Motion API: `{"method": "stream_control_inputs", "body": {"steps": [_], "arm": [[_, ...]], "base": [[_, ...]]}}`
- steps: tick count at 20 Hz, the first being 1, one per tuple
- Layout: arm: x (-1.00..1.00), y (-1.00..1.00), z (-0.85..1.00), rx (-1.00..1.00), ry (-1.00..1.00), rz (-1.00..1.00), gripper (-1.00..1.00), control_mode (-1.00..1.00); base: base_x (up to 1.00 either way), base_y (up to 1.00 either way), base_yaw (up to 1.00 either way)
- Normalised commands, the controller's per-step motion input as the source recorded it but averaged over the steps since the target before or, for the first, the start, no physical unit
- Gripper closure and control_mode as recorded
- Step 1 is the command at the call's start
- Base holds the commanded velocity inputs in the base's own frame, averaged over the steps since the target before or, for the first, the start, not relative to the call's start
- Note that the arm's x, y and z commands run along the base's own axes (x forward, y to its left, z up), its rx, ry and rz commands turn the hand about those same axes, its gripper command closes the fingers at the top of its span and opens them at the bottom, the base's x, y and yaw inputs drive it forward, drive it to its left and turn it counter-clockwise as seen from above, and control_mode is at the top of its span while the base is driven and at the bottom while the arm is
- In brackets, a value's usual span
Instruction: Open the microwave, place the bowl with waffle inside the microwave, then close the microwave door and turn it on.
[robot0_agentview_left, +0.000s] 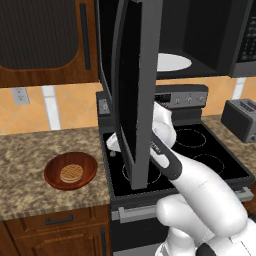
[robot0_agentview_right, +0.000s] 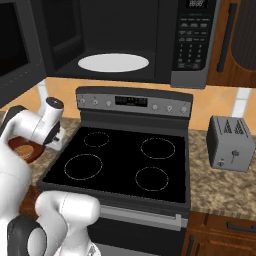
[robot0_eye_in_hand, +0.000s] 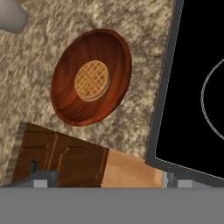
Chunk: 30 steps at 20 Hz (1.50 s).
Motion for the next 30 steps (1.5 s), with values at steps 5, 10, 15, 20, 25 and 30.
{"method": "stream_control_inputs", "body": {"steps": [5,10,15,20,25,30], "arm": [[0.66,0.56,-0.32,0.00,0.00,0.04,-1.00,-1.00],[0.59,0.31,-0.40,-0.02,0.01,0.00,-1.00,-1.00],[0.32,0.03,-0.45,-0.06,0.04,-0.01,-1.00,-1.00],[0.11,0.11,-0.32,-0.04,0.01,-0.01,-1.00,-1.00],[0.03,0.31,-0.15,-0.01,0.00,0.00,-1.00,-1.00],[0.17,0.26,-0.33,-0.05,0.00,0.00,-1.00,-1.00]], "base": [[0.00,0.00,0.00],[0.00,0.00,0.00],[0.00,0.00,0.00],[0.00,0.00,0.00],[0.00,0.00,0.00],[0.00,0.00,0.00]]}}
